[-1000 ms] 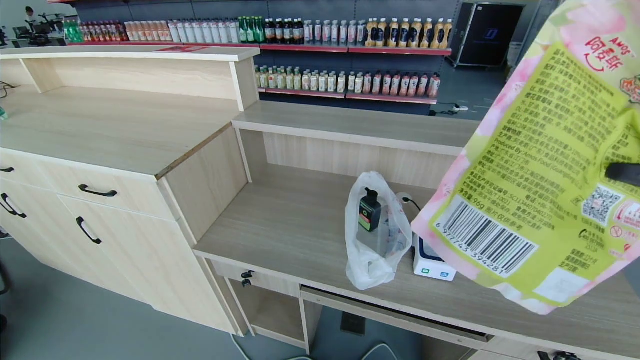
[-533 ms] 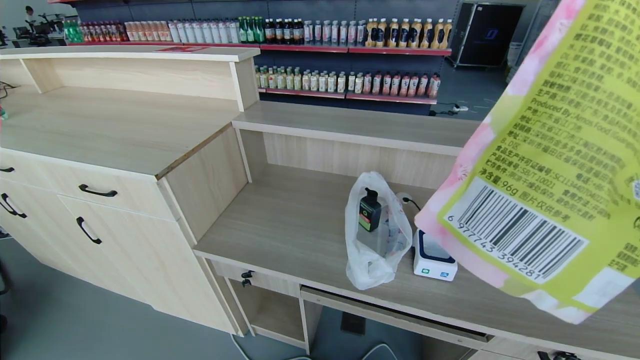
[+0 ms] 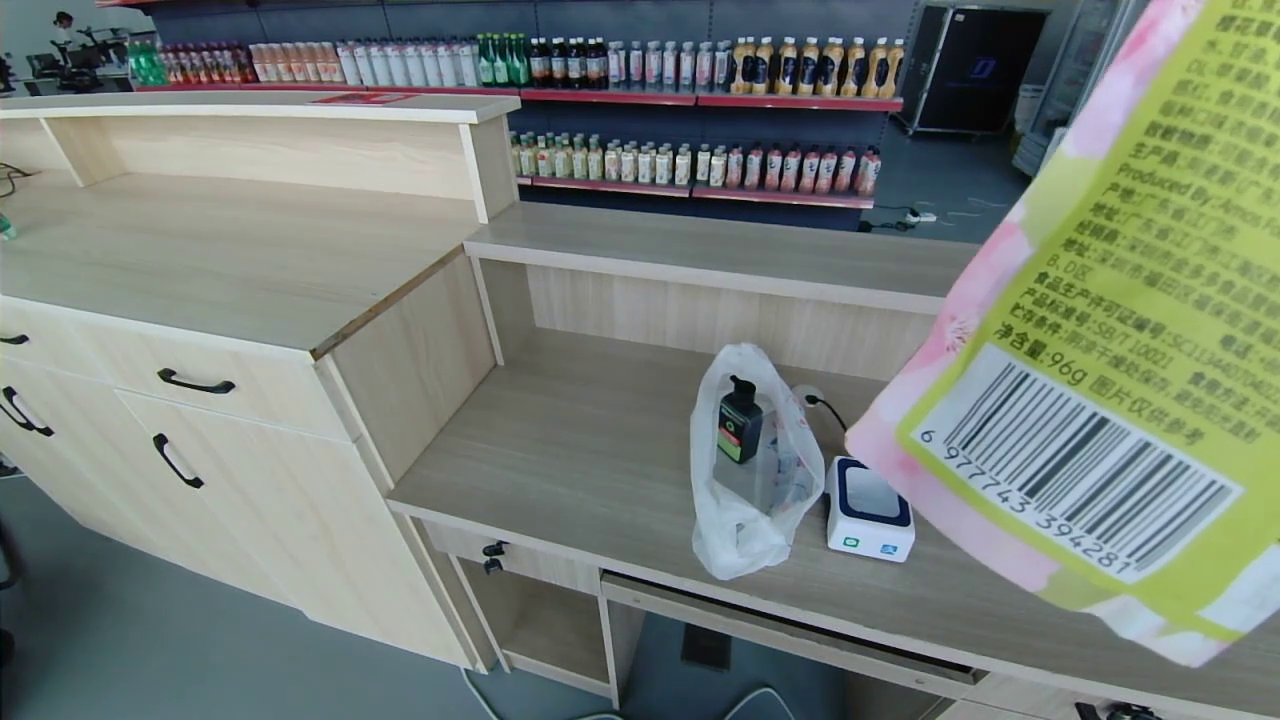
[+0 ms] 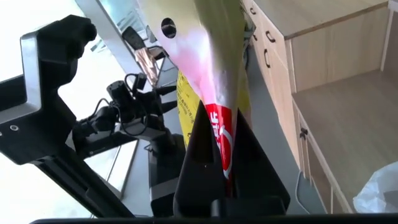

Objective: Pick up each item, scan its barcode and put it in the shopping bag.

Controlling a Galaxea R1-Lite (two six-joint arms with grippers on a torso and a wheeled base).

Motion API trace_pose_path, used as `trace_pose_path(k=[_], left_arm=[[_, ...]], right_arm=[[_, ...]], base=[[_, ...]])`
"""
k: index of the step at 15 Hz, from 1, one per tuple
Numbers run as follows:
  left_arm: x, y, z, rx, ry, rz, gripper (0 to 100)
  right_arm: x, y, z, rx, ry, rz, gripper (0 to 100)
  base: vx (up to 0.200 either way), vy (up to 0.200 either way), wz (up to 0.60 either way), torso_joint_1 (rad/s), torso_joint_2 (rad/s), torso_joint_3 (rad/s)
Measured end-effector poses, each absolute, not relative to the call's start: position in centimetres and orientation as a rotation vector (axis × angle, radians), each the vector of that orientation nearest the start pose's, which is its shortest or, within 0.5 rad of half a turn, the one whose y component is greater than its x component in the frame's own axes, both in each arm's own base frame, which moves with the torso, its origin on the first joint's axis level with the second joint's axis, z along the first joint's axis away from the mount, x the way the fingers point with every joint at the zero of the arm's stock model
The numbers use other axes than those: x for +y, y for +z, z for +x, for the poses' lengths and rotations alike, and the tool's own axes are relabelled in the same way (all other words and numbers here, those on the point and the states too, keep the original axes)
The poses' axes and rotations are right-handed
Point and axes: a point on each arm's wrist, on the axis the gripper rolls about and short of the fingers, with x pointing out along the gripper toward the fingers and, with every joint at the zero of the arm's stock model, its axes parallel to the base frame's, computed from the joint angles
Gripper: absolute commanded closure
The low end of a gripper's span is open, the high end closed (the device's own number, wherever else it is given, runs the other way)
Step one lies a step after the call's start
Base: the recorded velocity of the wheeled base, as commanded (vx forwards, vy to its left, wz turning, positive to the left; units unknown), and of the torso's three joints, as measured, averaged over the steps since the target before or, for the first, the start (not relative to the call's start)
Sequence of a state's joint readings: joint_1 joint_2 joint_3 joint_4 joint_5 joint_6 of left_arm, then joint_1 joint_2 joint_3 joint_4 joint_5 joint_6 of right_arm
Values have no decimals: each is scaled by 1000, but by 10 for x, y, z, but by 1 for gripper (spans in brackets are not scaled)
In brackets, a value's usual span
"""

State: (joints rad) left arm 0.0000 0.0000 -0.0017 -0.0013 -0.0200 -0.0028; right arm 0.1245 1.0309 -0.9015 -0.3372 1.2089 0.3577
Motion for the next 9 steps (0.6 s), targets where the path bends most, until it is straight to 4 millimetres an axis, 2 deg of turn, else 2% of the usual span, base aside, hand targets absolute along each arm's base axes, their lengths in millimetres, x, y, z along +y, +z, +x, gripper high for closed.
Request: trace_pose_path(k=[5, 9], left_arm=[[0, 76, -23, -3, -20, -3, 0], [0, 76, -23, -3, -20, -3, 0]], right_arm=[[33, 329, 96, 52, 1341, 219, 100], [32, 332, 93, 38, 1342, 209, 100]], base=[[0, 0, 0, 0, 0, 0], [0, 0, 0, 0, 0, 0]])
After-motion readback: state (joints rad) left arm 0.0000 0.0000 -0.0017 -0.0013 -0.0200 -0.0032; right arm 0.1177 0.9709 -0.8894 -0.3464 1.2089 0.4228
